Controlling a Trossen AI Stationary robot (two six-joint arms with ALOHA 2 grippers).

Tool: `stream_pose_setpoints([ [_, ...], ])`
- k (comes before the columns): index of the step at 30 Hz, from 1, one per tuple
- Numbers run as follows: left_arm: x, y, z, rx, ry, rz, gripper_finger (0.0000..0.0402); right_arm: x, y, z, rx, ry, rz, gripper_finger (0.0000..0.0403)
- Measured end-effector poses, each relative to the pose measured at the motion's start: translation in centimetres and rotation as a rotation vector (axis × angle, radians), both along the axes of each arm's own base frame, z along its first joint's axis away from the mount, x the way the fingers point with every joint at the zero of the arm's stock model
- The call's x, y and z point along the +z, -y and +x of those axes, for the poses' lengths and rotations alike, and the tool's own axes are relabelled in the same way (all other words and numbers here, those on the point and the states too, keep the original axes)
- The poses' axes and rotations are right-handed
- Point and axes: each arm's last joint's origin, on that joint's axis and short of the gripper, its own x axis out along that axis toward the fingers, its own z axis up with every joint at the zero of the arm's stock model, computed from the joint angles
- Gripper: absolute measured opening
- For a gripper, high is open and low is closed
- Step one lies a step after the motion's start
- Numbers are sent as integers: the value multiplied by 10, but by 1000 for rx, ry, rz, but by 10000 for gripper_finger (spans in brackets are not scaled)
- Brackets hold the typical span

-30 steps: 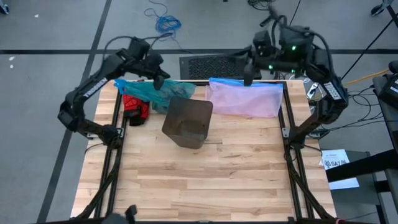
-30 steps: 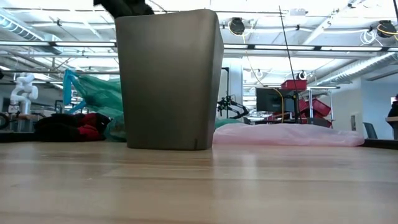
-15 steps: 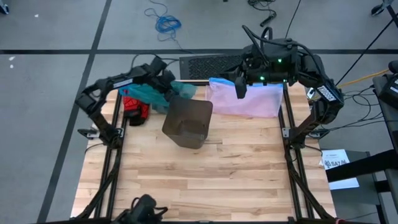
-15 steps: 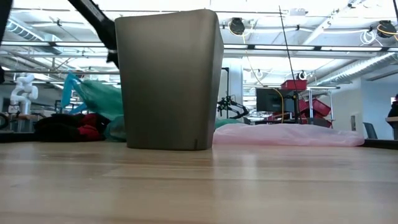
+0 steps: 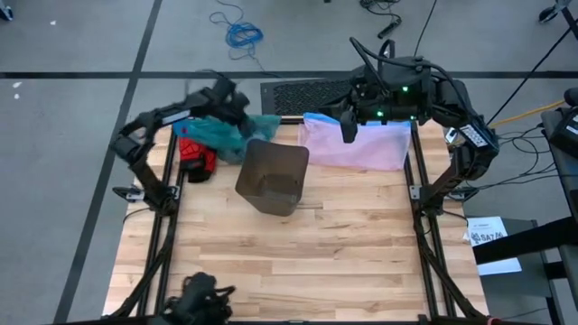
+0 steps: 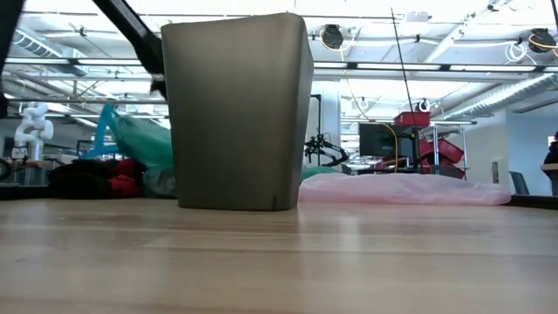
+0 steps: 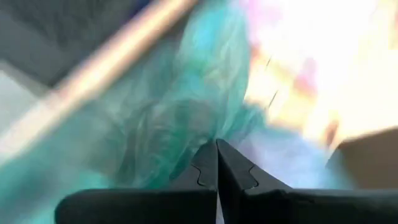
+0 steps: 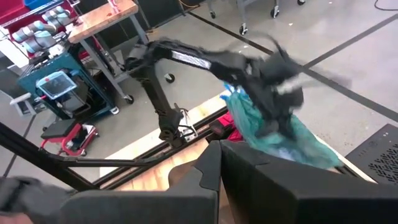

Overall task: Place trash/remove bag and relplace
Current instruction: Insert the new pink trash bag into the black trash bin

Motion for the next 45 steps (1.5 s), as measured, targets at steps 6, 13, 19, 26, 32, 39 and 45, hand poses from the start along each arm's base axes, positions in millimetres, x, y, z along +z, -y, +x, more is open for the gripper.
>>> stream_pose_setpoints([
  [6,84,7,-29,68,137,211,0,-23,3,35,104,-98,12,0],
  [13,162,39,-62,120,259,395,0,-84,7,105,332,-297,88,0],
  [19,203,67,-82,169,362,476,0,-140,0,142,392,-524,172,0],
  [26,215,83,-90,175,393,514,0,-175,-34,157,540,-700,277,0],
  [32,217,85,-93,180,395,523,0,-185,-61,149,616,-841,332,0],
  [39,217,82,-99,211,387,531,0,-171,-70,151,554,-733,299,0],
  [45,217,80,-106,237,376,547,0,-165,-50,164,402,-597,164,0],
])
